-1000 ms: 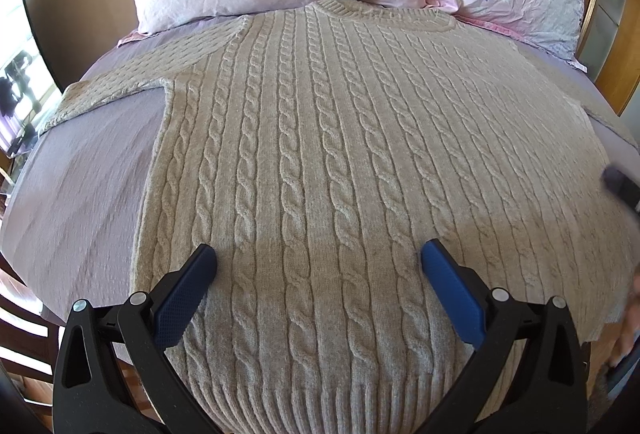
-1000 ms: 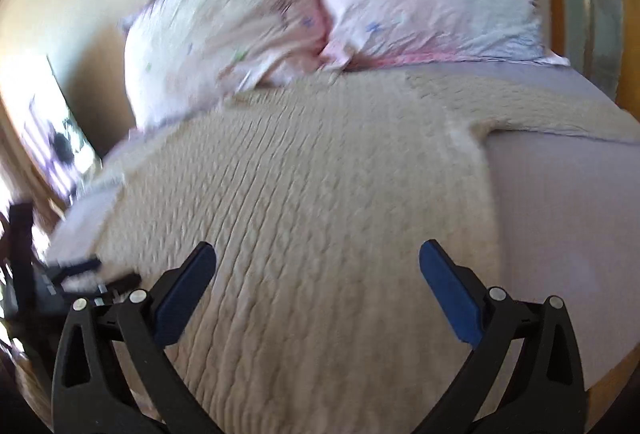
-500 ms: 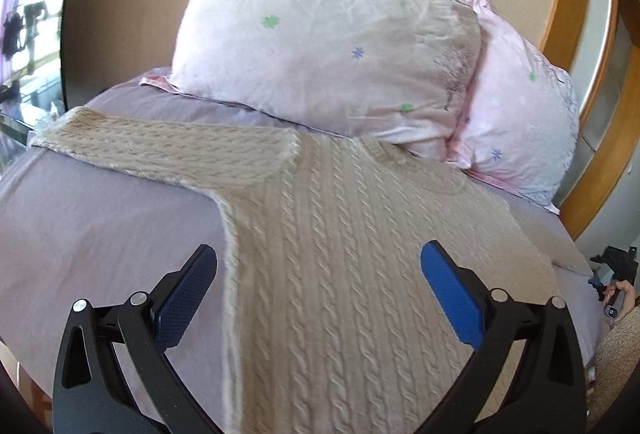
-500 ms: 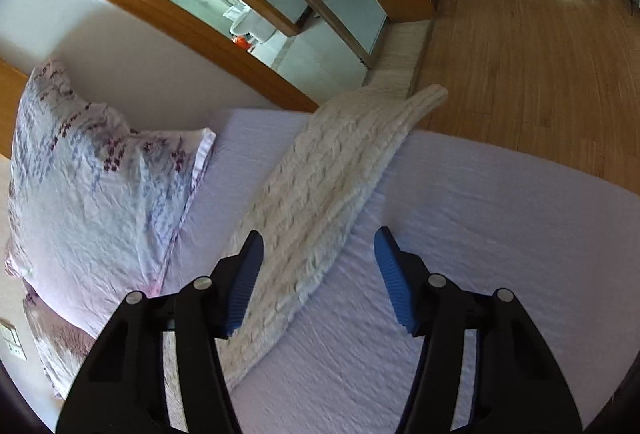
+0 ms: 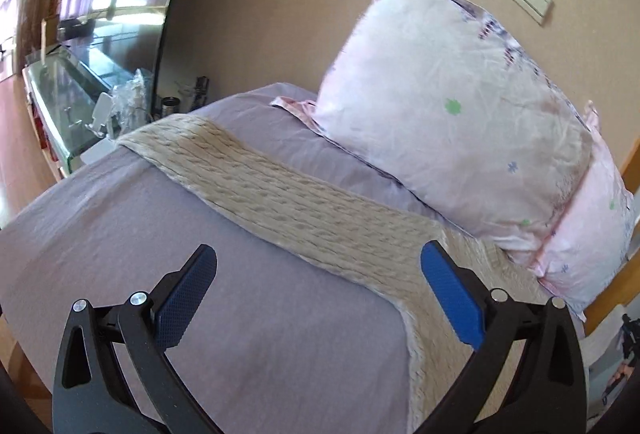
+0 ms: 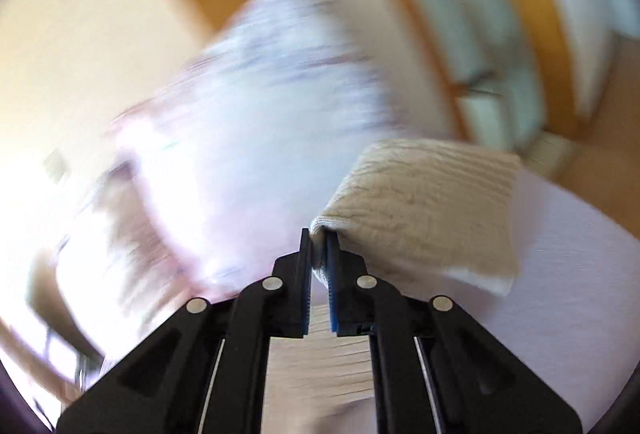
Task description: Fold small clothes
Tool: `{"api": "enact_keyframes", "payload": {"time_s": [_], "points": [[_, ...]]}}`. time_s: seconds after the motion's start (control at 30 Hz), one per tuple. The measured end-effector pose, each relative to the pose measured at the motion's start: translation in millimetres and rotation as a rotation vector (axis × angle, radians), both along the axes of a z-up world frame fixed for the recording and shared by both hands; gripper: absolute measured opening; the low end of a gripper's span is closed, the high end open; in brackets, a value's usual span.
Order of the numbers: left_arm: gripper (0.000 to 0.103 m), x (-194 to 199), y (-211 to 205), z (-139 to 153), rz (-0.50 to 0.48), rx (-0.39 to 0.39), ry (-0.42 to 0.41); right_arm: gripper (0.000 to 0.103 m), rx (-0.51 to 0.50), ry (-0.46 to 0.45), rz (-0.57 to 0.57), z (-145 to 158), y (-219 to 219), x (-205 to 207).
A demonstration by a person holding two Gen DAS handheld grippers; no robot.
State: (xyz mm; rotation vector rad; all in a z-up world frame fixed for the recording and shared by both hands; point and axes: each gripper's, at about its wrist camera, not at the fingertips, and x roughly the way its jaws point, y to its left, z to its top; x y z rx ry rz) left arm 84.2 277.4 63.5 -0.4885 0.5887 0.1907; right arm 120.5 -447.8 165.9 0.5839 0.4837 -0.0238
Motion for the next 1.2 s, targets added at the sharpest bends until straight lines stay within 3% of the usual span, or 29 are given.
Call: {"api": "enact_keyframes", "payload": {"time_s": [0.07, 0.13, 0.17, 0.2, 0.23, 0.3, 0.37, 0.5, 0.67, 0.7, 0.73, 0.8, 0.9, 1.03, 1.13, 1.2], "points": [[0.102, 6.4, 16.5, -0.8, 0.048, -0.009, 0.011, 0.007, -0.042, -0.028, 0.257, 12.8, 90.5, 15.6], [0.102, 13.1, 34.1, -4.5, 0.076, -0.064, 0.025, 0.013, -0.053, 0.015, 0.485, 6.9, 162.8, 26.4], [0.102, 15.7, 42.6, -7.5, 0.087, -0.105, 0.03, 0.022, -0.052, 0.053, 0.593, -0.1, 194.6, 29.3], [0.1, 18.0, 51.9, -11.1, 0.098, -0.148, 0.025, 0.045, -0.049, 0.1, 0.702, -8.9, 225.9, 29.3], [0.099, 20.2, 60.6, -14.6, 0.116, -0.179, 0.025, 0.054, -0.056, 0.116, 0.736, -12.4, 238.5, 27.2], [0.094, 28.1, 77.8, -22.8, 0.153, -0.218, 0.047, 0.071, -0.093, 0.084, 0.727, -12.7, 244.4, 15.4], [0.086, 37.8, 93.6, -32.3, 0.178, -0.25, 0.071, 0.079, -0.129, 0.052, 0.67, -7.1, 226.6, 13.3], [0.074, 48.8, 124.9, -51.9, 0.256, -0.361, 0.097, 0.081, -0.073, 0.082, 0.538, -10.5, 171.1, 21.6], [0.06, 53.8, 156.1, -60.0, 0.355, -0.452, 0.036, 0.082, -0.033, 0.112, 0.439, -31.4, 129.4, 11.4], [0.048, 57.7, 159.9, -59.8, 0.376, -0.449, 0.052, 0.082, -0.025, 0.117, 0.433, -36.3, 124.6, 10.3], [0.029, 62.5, 162.0, -59.4, 0.381, -0.446, 0.075, 0.082, -0.019, 0.12, 0.428, -39.1, 120.4, 9.3], [0.009, 73.5, 156.0, -48.9, 0.349, -0.422, 0.08, 0.082, -0.015, 0.119, 0.423, -43.5, 115.9, 6.0], [0.007, 96.5, 97.8, 3.5, 0.162, -0.25, -0.002, 0.082, -0.016, 0.116, 0.408, -45.3, 110.4, 6.0], [0.007, 115.6, -57.3, 58.4, -0.307, -0.085, -0.119, 0.082, 0.021, 0.113, 0.401, -48.5, 109.5, 12.9], [0.007, 107.9, -192.7, 52.5, -0.698, -0.054, -0.124, 0.082, 0.043, 0.13, 0.43, -55.1, 120.4, 22.3], [0.007, 98.7, -269.5, 29.0, -0.894, 0.008, -0.026, 0.082, 0.06, 0.153, 0.442, -61.8, 125.6, 30.1]]}}
